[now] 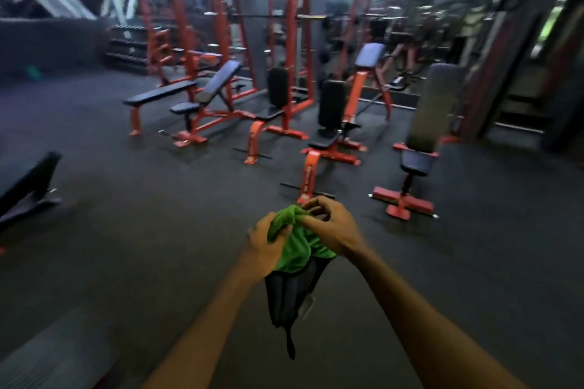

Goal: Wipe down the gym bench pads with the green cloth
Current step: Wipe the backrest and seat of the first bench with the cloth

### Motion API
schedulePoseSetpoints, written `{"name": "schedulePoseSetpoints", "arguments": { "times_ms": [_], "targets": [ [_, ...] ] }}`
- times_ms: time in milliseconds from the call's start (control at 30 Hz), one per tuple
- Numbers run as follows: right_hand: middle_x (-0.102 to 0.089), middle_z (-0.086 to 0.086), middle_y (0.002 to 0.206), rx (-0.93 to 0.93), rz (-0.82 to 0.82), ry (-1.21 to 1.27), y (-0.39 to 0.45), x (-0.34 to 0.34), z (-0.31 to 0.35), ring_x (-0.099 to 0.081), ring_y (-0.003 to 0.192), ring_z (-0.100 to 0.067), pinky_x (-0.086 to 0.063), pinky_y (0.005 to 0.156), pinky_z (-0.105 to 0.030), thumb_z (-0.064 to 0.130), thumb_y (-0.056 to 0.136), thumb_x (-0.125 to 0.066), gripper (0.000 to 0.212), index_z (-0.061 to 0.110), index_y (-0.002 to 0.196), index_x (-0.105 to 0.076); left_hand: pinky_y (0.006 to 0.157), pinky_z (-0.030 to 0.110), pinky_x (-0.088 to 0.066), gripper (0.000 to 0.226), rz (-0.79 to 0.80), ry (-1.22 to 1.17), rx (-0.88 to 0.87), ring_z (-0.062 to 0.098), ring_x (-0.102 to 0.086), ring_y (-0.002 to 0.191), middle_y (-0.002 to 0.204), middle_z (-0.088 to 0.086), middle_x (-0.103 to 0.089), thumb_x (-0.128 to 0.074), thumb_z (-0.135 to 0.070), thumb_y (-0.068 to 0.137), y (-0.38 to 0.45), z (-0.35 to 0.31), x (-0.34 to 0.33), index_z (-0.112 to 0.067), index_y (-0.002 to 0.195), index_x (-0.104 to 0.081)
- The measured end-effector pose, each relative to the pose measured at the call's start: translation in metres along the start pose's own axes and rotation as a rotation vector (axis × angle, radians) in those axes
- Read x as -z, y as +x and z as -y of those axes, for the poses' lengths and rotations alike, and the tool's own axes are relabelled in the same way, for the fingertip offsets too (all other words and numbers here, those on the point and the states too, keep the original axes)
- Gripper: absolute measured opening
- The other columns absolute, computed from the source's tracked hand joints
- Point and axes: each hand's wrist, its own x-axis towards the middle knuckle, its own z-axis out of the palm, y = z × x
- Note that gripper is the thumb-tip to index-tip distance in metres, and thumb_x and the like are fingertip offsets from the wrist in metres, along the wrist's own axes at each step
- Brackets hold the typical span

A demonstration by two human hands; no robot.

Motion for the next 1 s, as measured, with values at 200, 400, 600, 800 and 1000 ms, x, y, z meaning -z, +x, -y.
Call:
{"name": "schedulePoseSetpoints", "arguments": {
  "times_ms": [200,400,600,800,1000],
  "targets": [
    [-0.076,0.002,0.096,-0.069,-0.154,0.019,0.049,0.174,-0.092,-0.073,0.090,-0.014,-0.061,0.078,-0.030,0.045,0.062,-0.071,0.049,0.021,0.105,-0.075,0.068,0.006,-0.046,0.011,0.063,-0.185,-0.079,-0.016,-0.062,0.073,0.082,-0.014,-0.068,-0.072,-0.025,0.096,0.117,-0.110,-0.162,-0.033,0.094,-0.065],
    [-0.075,-0.006,0.089,-0.120,-0.231,0.074,0.108,0.326,-0.176,-0.072,0.083,-0.016,-0.057,0.069,-0.026,0.023,0.087,-0.081,0.022,0.007,0.099,-0.072,0.080,0.039,-0.059,0.036,0.126,-0.415,-0.005,0.013,-0.071,0.080,0.083,-0.006,-0.077,-0.071,-0.068,0.074,0.230,-0.189,-0.311,-0.035,0.087,-0.075],
    [-0.076,-0.004,0.076,-0.151,-0.279,0.105,0.182,0.438,-0.222,-0.074,0.076,-0.018,-0.061,0.069,-0.041,0.044,0.088,-0.081,0.027,0.019,0.077,-0.077,0.080,0.033,-0.061,0.073,0.226,-0.472,-0.004,0.015,-0.073,0.088,0.101,0.003,-0.078,-0.095,-0.052,0.044,0.331,-0.253,-0.408,-0.019,0.105,-0.071],
    [-0.078,-0.020,0.089,-0.156,-0.381,0.212,0.267,0.512,-0.274,-0.071,0.079,-0.022,-0.060,0.076,-0.042,0.017,0.090,-0.081,0.021,-0.003,0.095,-0.077,0.073,0.028,-0.058,0.050,0.224,-0.512,-0.078,0.015,-0.068,0.081,0.093,0.005,-0.074,-0.095,-0.016,0.057,0.452,-0.267,-0.488,-0.015,0.097,-0.067],
    [-0.075,-0.026,0.100,-0.169,-0.518,0.232,0.365,0.582,-0.317,-0.072,0.087,-0.028,-0.057,0.089,-0.056,0.027,0.090,-0.078,0.029,0.000,0.101,-0.077,0.071,0.017,-0.053,0.034,0.180,-0.528,-0.181,-0.005,-0.066,0.074,0.078,-0.013,-0.073,-0.078,-0.042,0.051,0.585,-0.274,-0.571,-0.030,0.082,-0.069]
  ]
}}
